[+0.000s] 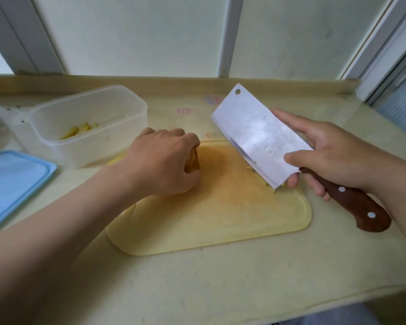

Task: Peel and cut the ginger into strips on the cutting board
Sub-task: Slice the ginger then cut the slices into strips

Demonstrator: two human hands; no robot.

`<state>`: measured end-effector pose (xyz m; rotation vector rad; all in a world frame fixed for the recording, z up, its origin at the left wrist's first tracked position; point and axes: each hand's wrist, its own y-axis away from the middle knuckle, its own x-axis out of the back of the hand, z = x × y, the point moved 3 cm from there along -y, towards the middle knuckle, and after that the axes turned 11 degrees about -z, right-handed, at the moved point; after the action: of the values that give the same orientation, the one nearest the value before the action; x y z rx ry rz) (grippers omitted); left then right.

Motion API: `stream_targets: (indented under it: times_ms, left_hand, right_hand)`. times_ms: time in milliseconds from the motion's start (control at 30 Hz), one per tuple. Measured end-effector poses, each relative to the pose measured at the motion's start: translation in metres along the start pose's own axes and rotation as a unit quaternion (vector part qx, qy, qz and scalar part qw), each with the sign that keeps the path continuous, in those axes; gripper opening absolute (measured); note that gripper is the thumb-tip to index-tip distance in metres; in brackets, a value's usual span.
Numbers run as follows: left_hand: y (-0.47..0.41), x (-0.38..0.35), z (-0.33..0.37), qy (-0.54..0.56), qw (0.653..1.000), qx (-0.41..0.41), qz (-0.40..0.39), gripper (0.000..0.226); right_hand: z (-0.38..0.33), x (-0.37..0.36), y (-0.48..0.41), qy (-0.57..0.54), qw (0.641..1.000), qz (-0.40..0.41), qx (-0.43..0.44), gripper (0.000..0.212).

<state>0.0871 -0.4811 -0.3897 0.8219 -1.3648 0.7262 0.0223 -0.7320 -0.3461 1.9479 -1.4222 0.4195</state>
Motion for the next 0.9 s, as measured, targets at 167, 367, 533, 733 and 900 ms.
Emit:
stream_targets:
  times_ms: [167, 367, 533, 733, 900]
  left_hand:
    - [-0.003, -0.003, 0.002, 0.012, 0.999, -0.006, 0.031, 0.048]
    - [0.003, -0.001, 0.009, 0.038, 0.989, -0.066, 0.125, 0.042]
    - [0.021, -0.007, 0.039, 0.087, 0.955, -0.204, 0.197, 0.039]
    - [0.026, -0.024, 0.059, 0.07, 0.954, -0.251, 0.151, 0.043]
    - [0.028, -0.024, 0.054, 0.112, 0.941, -0.304, 0.092, 0.023]
  right_hand:
    - [-0.002, -0.009, 0.007, -0.021, 0.999, -0.002, 0.037, 0.088]
    - [-0.008, -0.015, 0.016, -0.032, 0.999, 0.017, 0.028, 0.086]
    - [-0.004, -0.009, 0.029, -0.039, 0.998, 0.044, 0.021, 0.086]
    - [-0.003, -0.02, 0.033, 0.006, 0.999, 0.025, -0.022, 0.086]
    - [-0.01, -0.027, 0.038, 0.043, 0.999, -0.007, -0.029, 0.087]
